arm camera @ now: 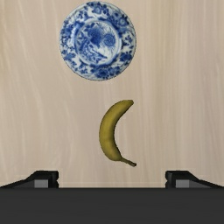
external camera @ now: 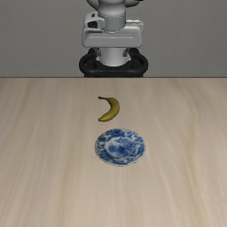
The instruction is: Pick the banana on the table and place it on the plate
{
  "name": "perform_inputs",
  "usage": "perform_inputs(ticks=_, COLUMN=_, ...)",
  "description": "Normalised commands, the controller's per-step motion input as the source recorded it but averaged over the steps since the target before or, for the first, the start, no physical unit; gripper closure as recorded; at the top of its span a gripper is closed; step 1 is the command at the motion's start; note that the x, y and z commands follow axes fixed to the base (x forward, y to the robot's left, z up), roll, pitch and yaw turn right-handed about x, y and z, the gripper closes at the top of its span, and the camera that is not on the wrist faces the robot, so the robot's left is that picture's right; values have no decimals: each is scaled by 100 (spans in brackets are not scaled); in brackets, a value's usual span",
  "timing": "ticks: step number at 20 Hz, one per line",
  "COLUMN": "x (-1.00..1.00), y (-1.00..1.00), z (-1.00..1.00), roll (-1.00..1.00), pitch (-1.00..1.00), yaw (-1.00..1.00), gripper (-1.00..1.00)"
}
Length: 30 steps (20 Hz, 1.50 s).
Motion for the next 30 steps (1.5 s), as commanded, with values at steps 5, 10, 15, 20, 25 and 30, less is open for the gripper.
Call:
perform_inputs(ticks=5, x=0, y=20, z=-80, roll=0, pitch=0, yaw=0, gripper=-100)
perform_inputs(ticks=10, x=0, y=0, z=-100, roll=0, pitch=0, yaw=0, gripper=-100)
perform_inputs(ticks=15, x=0, y=0, z=-100, roll=0, pitch=0, yaw=0, gripper=-100)
perform_inputs(ticks=20, x=0, y=0, z=-100, roll=0, pitch=0, yaw=0, gripper=-100)
perform_inputs(ticks=25, x=0, y=0, z=-20, roll=0, pitch=0, yaw=0, gripper=100)
perform_inputs(ticks=30, x=0, y=0, z=0, roll=0, pitch=0, yaw=0, gripper=100)
